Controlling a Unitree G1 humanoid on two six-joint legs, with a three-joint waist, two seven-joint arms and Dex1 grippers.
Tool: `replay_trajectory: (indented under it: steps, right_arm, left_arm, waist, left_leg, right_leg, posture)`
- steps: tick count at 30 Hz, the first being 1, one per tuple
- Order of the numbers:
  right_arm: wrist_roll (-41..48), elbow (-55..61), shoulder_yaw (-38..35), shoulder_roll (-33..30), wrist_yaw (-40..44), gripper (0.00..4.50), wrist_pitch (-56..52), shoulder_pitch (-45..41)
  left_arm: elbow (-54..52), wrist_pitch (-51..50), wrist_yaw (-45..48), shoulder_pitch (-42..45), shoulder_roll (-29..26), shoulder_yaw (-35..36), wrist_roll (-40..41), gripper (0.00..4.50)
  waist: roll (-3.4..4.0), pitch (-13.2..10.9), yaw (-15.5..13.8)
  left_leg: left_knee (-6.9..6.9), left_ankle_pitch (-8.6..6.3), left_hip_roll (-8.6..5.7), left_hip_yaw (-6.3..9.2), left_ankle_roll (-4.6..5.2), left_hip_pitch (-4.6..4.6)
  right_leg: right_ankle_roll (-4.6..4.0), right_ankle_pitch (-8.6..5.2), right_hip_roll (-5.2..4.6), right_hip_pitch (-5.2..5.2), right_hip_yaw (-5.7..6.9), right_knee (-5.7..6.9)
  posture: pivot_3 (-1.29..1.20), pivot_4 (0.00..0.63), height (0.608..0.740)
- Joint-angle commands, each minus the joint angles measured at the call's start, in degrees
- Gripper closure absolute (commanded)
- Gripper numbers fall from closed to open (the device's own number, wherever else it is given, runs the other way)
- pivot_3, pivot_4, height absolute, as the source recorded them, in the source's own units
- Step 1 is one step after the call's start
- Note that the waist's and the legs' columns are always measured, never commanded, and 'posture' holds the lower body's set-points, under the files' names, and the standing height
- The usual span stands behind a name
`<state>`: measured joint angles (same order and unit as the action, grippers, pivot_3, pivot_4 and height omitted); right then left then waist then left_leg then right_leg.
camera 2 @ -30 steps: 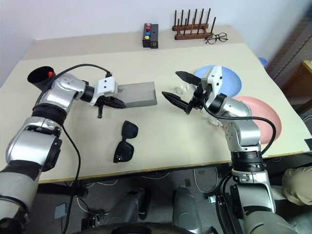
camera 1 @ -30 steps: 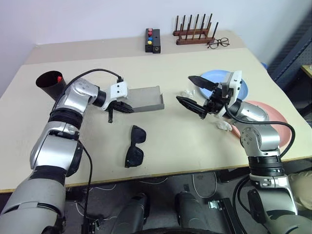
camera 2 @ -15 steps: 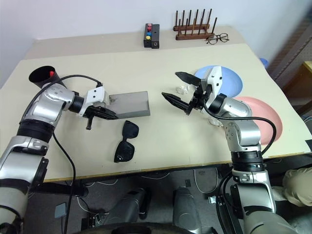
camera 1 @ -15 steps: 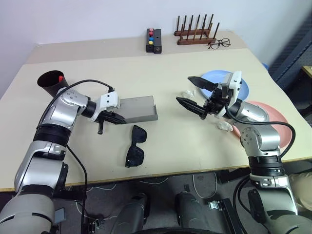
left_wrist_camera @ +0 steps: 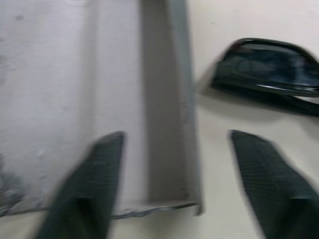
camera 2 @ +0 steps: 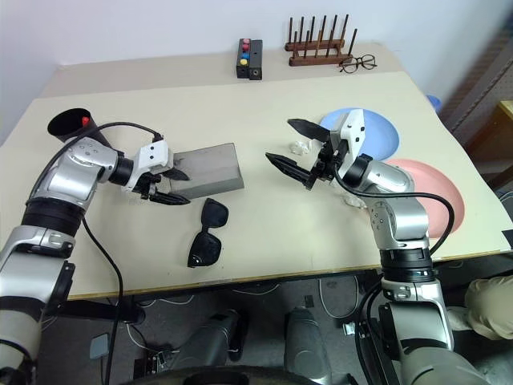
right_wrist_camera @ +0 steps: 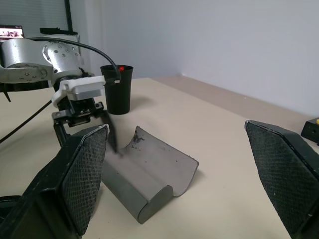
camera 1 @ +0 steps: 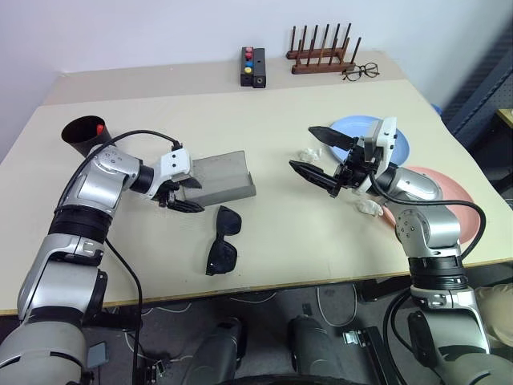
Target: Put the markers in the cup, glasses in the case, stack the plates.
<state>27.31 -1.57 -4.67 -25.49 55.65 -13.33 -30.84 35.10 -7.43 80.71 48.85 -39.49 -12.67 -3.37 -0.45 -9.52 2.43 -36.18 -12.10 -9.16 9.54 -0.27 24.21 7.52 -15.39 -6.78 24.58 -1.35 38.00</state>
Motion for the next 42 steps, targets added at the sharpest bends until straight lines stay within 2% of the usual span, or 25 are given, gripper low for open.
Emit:
replay_trajectory:
  steps: [1,9,15,20,26,31,37,42]
  right_arm:
    - [0.6,1.2,0.1,-0.1,0.2,0.0,0.3,-0.9]
    - [0.5,0.1,-0.4,-0.8,0.9,0.0,0.4,-1.6]
    - [0.2,-1.0,-0.2,-1.2,1.7,0.0,0.6,-1.2]
    - [-0.1,-0.7,0.2,-1.7,2.4,0.0,0.3,0.0]
    - [0.1,-0.3,0.0,-2.3,2.5,0.0,-0.2,0.3]
    - [0.4,0.9,-0.2,-2.7,1.8,0.0,-0.4,1.2]
    - [0.7,2.3,-0.7,-3.1,0.9,0.0,-0.7,2.7]
    - [0.9,3.2,-0.9,-3.4,0.4,0.0,-0.9,3.4]
  left_arm:
    - [-4.0,-1.9,-0.9,1.2,-1.9,2.6,1.8,0.08]
    - [-16.5,-16.9,0.2,-2.7,-6.3,9.5,11.8,0.08]
    - [-36.5,-36.0,-1.4,-15.4,-8.5,15.1,24.0,0.08]
    - [-51.0,-40.3,-3.2,-28.9,-10.2,15.5,29.7,0.08]
    - [-55.7,-46.0,-5.9,-33.3,-11.8,16.3,35.7,0.08]
    - [-57.1,-50.0,-14.0,-33.0,-9.0,15.2,37.9,0.08]
    - [-61.5,-55.1,-27.4,-33.4,-2.1,14.2,38.1,0.08]
    - [-63.5,-68.6,-36.2,-30.9,3.7,17.1,43.5,0.08]
  waist:
    - [0.0,0.0,0.0]
    - [0.02,0.0,0.1]
    - [0.02,0.0,0.1]
    - [0.03,0.0,-0.1]
    - [0.07,0.0,-1.5]
    - [0.07,0.0,-1.8]
    - [0.06,0.0,-1.7]
    - [0.06,0.0,-1.8]
  left_leg:
    - [0.0,0.0,0.0,0.0,0.0,0.0]
    - [0.03,0.0,0.01,0.0,0.0,-0.01]
    - [0.04,0.0,0.02,0.0,0.0,-0.02]
    - [0.07,0.0,0.05,-0.01,0.0,-0.07]
    - [0.09,-0.21,0.04,-0.01,0.32,-0.19]
    - [0.1,-0.21,0.04,-0.01,0.32,-0.19]
    - [0.12,-0.21,0.05,-0.01,0.31,-0.2]
    - [0.09,-0.21,0.04,0.0,0.31,-0.2]
  right_leg:
    - [0.0,0.0,0.0,0.0,0.0,0.0]
    - [0.0,0.0,0.0,0.01,-0.01,0.0]
    - [-0.01,0.0,0.0,0.01,-0.05,0.0]
    - [-0.03,-0.01,0.0,-0.03,-0.09,-0.02]
    - [-0.06,0.0,-0.01,-0.13,-0.1,-0.03]
    - [-0.06,0.0,-0.01,-0.15,-0.09,-0.06]
    - [-0.06,0.0,-0.03,-0.16,-0.1,-0.08]
    - [-0.06,0.0,-0.01,-0.18,-0.09,-0.08]
  posture:
    - [0.0,0.15,0.74]
    - [0.0,0.15,0.74]
    - [0.0,0.15,0.74]
    - [0.0,0.15,0.74]
    - [0.0,0.15,0.74]
    - [0.0,0.15,0.74]
    - [0.0,0.15,0.74]
    - [0.0,0.15,0.74]
